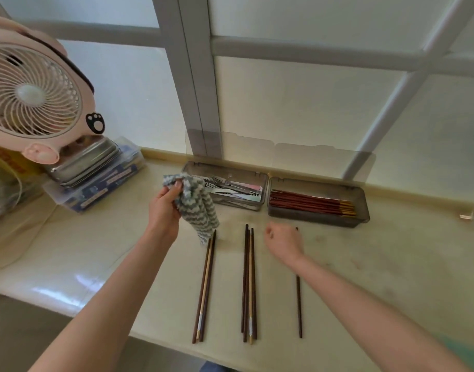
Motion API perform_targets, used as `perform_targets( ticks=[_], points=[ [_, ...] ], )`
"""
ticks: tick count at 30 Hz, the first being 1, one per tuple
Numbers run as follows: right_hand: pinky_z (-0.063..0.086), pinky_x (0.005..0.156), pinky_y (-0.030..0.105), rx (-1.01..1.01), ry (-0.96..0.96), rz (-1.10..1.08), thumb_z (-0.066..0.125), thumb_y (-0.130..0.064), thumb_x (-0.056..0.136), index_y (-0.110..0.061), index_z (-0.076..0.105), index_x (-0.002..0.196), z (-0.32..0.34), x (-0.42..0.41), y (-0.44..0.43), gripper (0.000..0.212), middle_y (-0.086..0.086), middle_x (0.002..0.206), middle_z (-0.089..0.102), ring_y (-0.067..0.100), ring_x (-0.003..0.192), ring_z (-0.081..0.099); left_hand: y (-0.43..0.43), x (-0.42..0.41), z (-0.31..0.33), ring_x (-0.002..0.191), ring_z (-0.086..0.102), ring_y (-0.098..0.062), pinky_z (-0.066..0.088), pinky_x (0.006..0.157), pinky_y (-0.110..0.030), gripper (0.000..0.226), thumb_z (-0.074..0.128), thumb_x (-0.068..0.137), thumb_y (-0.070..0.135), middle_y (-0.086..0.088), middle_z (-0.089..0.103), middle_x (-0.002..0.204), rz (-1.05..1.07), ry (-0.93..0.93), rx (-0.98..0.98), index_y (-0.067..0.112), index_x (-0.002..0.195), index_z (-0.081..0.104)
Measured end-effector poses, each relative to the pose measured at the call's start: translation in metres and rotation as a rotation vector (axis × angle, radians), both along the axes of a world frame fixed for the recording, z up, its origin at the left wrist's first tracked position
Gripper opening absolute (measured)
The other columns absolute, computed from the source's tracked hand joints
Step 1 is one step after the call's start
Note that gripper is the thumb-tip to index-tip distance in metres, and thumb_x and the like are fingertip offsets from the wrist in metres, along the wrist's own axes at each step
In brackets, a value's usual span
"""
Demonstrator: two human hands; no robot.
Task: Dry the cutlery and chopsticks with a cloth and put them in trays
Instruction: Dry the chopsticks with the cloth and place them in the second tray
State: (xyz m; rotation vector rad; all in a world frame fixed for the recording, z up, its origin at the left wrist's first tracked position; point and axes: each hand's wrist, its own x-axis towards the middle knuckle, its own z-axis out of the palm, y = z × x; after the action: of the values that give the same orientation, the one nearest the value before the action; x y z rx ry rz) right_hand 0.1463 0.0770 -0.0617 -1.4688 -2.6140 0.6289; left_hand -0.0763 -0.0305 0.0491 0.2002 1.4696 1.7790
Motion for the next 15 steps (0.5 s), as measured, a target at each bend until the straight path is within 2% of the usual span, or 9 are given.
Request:
perform_targets(
  ticks=[1,3,7,11,15],
  points=[
    [0.046,0.076,0.030,-0.106,-0.107,-0.033,0.049,-0.034,0.094,-0.015,0.067,0.097,-0.006,-0.009,-0.015,0.026,0.005,0.096,0.069,0.025,0.093,0.064,-0.002,-0.002,0.001,0.089,0.062,-0.019,0.049,0.083,-0.032,0.018,0.049,0.094,0.013,-0.007,0.065,0.101,0.016,-0.006,0.007,0.009,0.109,0.058],
    [0.048,0.077,0.031,-0.162,-0.213,-0.062,0.052,-0.041,0.093,-0.012,0.062,0.106,-0.015,-0.022,-0.040,0.033,0.007,0.105,0.066,0.026,0.097,0.064,-0.004,-0.004,0.001,0.093,0.062,-0.021,0.050,0.084,-0.033,0.025,0.049,0.094,0.013,-0.008,0.065,0.104,0.033,-0.014,0.015,0.007,0.117,0.056],
    [0.044,0.073,0.032,-0.064,-0.187,-0.107,0.054,-0.032,0.093,-0.010,0.048,0.119,-0.019,-0.039,-0.063,0.034,0.008,0.116,0.054,0.026,0.097,0.062,-0.012,-0.006,0.001,0.094,0.062,-0.021,0.051,0.081,-0.032,0.027,0.049,0.094,0.014,-0.008,0.065,0.106,0.041,-0.012,0.014,0.006,0.119,0.055],
    [0.040,0.067,0.030,-0.085,-0.188,-0.162,0.052,-0.022,0.093,-0.008,0.047,0.119,-0.022,-0.048,-0.068,0.031,0.009,0.115,0.054,0.026,0.094,0.063,-0.021,-0.006,0.000,0.090,0.063,-0.019,0.051,0.077,-0.030,0.020,0.049,0.094,0.014,-0.007,0.065,0.101,0.046,-0.015,0.015,0.008,0.111,0.058],
    [0.048,0.072,0.032,-0.104,-0.203,-0.200,0.046,-0.012,0.094,-0.005,0.052,0.115,-0.027,-0.055,-0.072,0.023,0.010,0.114,0.057,0.026,0.095,0.064,-0.029,-0.007,-0.001,0.092,0.062,-0.021,0.051,0.077,-0.030,0.025,0.050,0.094,0.015,-0.009,0.066,0.103,0.055,-0.015,-0.013,0.004,0.116,0.058]
  ],
)
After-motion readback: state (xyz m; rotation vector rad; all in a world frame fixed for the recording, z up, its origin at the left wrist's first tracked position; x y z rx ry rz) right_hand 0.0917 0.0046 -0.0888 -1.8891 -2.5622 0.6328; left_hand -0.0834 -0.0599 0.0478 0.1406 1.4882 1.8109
